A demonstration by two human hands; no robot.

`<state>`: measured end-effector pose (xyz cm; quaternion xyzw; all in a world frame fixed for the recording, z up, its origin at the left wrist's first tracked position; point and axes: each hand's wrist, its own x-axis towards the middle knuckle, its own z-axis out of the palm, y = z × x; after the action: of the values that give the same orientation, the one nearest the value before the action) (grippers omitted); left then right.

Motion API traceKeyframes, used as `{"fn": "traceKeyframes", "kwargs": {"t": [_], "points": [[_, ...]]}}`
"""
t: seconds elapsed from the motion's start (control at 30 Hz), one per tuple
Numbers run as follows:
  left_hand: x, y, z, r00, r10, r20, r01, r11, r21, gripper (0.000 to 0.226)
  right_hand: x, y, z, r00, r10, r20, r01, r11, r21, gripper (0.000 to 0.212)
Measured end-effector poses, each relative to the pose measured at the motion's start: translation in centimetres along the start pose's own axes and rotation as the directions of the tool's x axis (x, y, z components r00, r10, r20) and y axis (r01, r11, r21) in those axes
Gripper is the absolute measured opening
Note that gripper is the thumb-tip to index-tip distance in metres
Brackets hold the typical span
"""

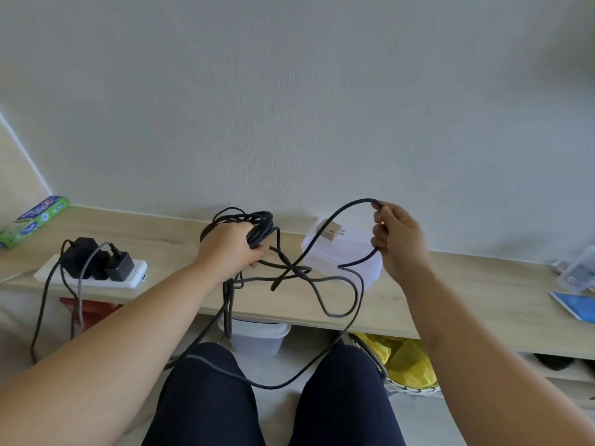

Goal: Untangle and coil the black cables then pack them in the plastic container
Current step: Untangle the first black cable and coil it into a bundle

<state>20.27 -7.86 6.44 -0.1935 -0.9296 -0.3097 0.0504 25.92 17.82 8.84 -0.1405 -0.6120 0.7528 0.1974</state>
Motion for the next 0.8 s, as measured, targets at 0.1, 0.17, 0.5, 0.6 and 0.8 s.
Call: {"fn": "traceKeyframes", "kwargs": {"t": [0.1,0.17,0.5,0.6,0.8], "points": [[-0.3,1.2,0.9,0.993,0.07,0.091,-0.076,0.995,0.07,0.015,-0.6,0.7,1.5,0.991,0.124,0.055,-0.133,0.971,0.201,0.025],[-0.6,2.3,1.9,0.968,0.158,0.196,-0.194,0.964,0.182,0.011,-1.2,1.1,2.8,0.975,0.176,0.137,-0.208,0.94,0.269,0.025],[0.3,0.1,1.0,0.997,-0.073,0.031,0.068,0.988,0.137,0.014,-1.6,0.2,1.9,0.992,0.118,-0.048,-0.094,0.934,0.346,0.025],[0.5,-0.7,0.6,0.994,-0.098,-0.047,0.103,0.988,0.112,0.014,-2.1,0.8,1.5,0.995,0.063,-0.079,-0.055,0.994,0.092,0.022],[-0.6,-0.6,-0.3,0.967,0.031,-0.255,0.011,0.987,0.162,0.022,-3.0,3.3,-0.9,0.949,0.308,-0.061,-0.313,0.911,-0.27,0.025]]}}
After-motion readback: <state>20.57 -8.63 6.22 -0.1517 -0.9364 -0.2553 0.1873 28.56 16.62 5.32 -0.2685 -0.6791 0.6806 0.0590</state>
